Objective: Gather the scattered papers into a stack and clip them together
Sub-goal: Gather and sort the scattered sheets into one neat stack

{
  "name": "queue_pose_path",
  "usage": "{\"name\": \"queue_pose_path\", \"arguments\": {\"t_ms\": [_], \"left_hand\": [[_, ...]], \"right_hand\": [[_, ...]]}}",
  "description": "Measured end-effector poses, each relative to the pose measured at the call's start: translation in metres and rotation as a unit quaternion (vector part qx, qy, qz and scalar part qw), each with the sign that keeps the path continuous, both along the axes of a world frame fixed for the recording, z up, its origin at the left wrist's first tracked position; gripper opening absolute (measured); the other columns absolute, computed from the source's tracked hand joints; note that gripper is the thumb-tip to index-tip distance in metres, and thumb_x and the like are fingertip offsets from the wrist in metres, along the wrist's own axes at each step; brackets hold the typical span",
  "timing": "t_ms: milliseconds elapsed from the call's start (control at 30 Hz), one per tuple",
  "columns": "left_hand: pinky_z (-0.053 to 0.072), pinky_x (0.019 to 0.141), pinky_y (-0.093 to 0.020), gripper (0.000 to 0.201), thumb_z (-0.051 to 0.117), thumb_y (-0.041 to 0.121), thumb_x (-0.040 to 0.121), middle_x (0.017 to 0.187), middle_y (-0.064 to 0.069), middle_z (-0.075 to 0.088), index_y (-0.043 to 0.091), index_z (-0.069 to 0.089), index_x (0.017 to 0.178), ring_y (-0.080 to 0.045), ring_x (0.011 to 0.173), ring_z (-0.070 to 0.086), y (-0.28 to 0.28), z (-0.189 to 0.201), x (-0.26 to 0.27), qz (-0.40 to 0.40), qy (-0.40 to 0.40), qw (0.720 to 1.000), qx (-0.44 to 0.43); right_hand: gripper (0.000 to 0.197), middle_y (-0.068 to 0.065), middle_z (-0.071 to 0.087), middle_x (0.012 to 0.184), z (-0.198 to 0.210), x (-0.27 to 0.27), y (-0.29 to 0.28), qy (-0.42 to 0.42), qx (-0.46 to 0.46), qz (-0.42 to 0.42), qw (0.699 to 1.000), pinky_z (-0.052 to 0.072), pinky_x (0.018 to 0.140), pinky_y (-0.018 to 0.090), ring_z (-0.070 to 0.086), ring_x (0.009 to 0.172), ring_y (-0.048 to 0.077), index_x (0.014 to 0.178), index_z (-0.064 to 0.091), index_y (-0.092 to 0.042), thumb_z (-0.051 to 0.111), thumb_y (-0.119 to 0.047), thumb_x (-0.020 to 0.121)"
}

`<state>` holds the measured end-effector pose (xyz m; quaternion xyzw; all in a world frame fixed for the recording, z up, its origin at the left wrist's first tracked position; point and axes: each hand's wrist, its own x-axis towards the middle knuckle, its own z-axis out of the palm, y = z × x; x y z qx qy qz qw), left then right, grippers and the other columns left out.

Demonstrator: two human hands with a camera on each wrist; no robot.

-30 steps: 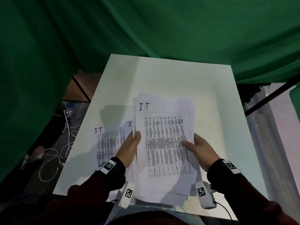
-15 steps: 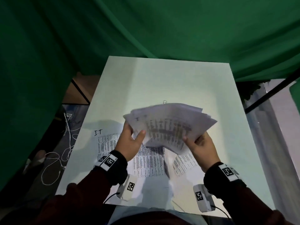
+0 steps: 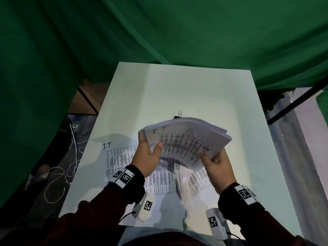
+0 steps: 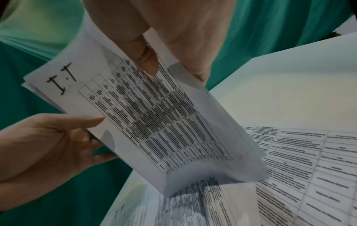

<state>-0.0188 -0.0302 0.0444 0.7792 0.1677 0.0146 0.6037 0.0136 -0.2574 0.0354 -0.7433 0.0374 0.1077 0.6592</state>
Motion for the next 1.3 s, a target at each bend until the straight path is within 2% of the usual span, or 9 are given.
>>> {"name": "queue_pose_path", "arguments": {"t_ms": [167,267,333,533,733,867,967,1133,1300], "left_hand": [[0.042,0.074,0.002,0.049,0.055,0.010,0.101,0.113,0.014,0.063,0.036,0.023,0.128,0.020,0.093,0.060,0.002,-0.011,0.001,0.005,0.011,1.000,0.002],[0.045,0.098,-0.022,0.056,0.055,0.016,0.101,0.124,0.011,0.062,0.045,0.019,0.133,-0.001,0.112,0.061,0.003,-0.022,0.004,-0.007,0.049,0.999,0.002],[0.040,0.105,-0.032,0.054,0.053,0.018,0.102,0.129,0.006,0.058,0.034,0.022,0.143,-0.012,0.118,0.057,0.002,-0.028,0.004,-0.015,0.064,0.998,0.008],[0.040,0.080,-0.013,0.027,0.041,0.023,0.108,0.115,0.009,0.055,0.024,0.031,0.133,-0.003,0.103,0.056,-0.001,-0.035,0.006,-0.022,0.063,0.997,0.031],[0.040,0.078,-0.016,0.034,0.038,0.026,0.108,0.125,-0.001,0.056,0.018,0.032,0.141,-0.019,0.113,0.056,0.003,-0.054,0.005,-0.044,0.102,0.992,0.051],[0.051,0.092,-0.034,0.028,0.054,0.022,0.102,0.118,0.001,0.062,0.029,0.038,0.123,-0.021,0.112,0.061,0.021,-0.068,0.006,-0.014,0.108,0.993,0.035],[0.051,0.100,-0.045,0.054,0.073,0.030,0.089,0.125,-0.009,0.058,0.030,0.039,0.130,-0.031,0.117,0.061,0.046,-0.094,-0.008,0.025,0.210,0.972,0.107],[0.041,0.109,-0.052,0.104,0.084,0.060,0.064,0.149,-0.014,0.033,0.026,0.029,0.147,-0.040,0.135,0.040,0.060,-0.122,-0.040,0.000,0.379,0.880,0.286],[0.051,0.097,-0.043,0.096,0.090,0.033,0.071,0.144,-0.017,0.040,0.013,0.031,0.144,-0.037,0.121,0.057,0.059,-0.129,-0.033,0.022,0.361,0.911,0.199]], "right_hand": [[0.037,-0.004,0.072,0.119,-0.009,0.002,0.000,0.013,-0.028,0.005,1.000,0.055,0.092,0.029,0.069,0.109,0.006,0.132,0.054,-0.018,0.057,-0.001,0.099],[0.034,-0.007,0.071,0.119,-0.021,0.004,0.000,0.037,-0.066,0.014,0.997,0.052,0.100,0.038,0.065,0.111,0.007,0.131,0.056,-0.018,0.055,-0.004,0.100],[0.034,-0.011,0.069,0.118,-0.027,0.003,0.001,0.049,-0.079,0.027,0.995,0.049,0.103,0.040,0.064,0.112,0.008,0.131,0.056,-0.020,0.053,-0.005,0.101],[0.033,-0.011,0.069,0.120,-0.036,0.005,0.003,0.057,-0.093,0.023,0.994,0.048,0.102,0.040,0.063,0.116,0.017,0.129,0.057,-0.025,0.054,-0.008,0.101],[0.030,-0.007,0.070,0.124,-0.043,0.011,-0.001,0.077,-0.109,0.045,0.990,0.047,0.108,0.046,0.062,0.120,0.021,0.132,0.059,-0.023,0.053,-0.015,0.104],[0.024,-0.006,0.074,0.112,-0.032,0.022,-0.012,0.086,-0.086,0.006,0.993,0.050,0.101,0.041,0.066,0.110,0.023,0.120,0.066,-0.025,0.056,-0.011,0.104],[0.024,-0.001,0.076,0.108,-0.027,0.028,-0.031,0.086,-0.086,-0.024,0.992,0.054,0.094,0.041,0.069,0.099,0.026,0.121,0.069,-0.020,0.058,-0.009,0.102],[0.020,0.004,0.075,0.101,-0.047,0.025,-0.073,0.150,-0.136,-0.041,0.978,0.056,0.093,0.050,0.071,0.096,0.033,0.117,0.068,-0.013,0.059,-0.007,0.101],[0.020,0.014,0.075,0.100,-0.072,0.008,-0.096,0.217,-0.151,-0.051,0.963,0.056,0.088,0.056,0.070,0.087,0.036,0.112,0.068,-0.013,0.056,-0.003,0.100]]}}
